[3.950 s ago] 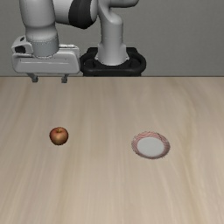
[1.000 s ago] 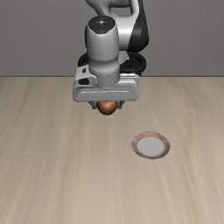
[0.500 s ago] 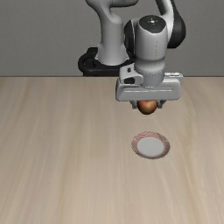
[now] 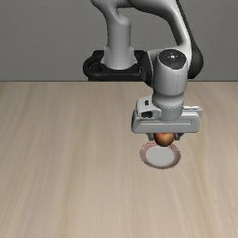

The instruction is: Pick the apple and place it on the plate

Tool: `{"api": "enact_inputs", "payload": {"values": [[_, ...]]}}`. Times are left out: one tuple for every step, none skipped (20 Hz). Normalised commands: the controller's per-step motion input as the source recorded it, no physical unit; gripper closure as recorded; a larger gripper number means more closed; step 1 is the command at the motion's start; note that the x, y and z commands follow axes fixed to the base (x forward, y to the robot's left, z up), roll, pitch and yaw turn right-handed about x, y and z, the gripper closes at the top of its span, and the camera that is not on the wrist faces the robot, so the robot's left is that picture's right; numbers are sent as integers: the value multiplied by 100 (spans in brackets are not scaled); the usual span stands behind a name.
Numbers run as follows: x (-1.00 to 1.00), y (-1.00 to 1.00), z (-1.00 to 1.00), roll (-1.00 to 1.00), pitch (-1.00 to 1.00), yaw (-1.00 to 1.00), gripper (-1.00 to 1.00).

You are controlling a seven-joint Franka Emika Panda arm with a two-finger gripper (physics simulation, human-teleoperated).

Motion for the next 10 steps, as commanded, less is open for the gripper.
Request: {"api": "enact_inputs", "payload": {"values": [[0, 0, -100, 0, 0, 0, 100], [0, 0, -100, 0, 0, 0, 100], [0, 0, 0, 0, 0, 0, -100], [0, 0, 0, 0, 0, 0, -100], [0, 0, 0, 0, 0, 0, -100], [0, 0, 0, 0, 0, 0, -100], [0, 0, 0, 0, 0, 0, -100], [0, 0, 0, 0, 0, 0, -100], [0, 0, 0, 0, 0, 0, -100], [0, 0, 0, 0, 0, 0, -100]]}}
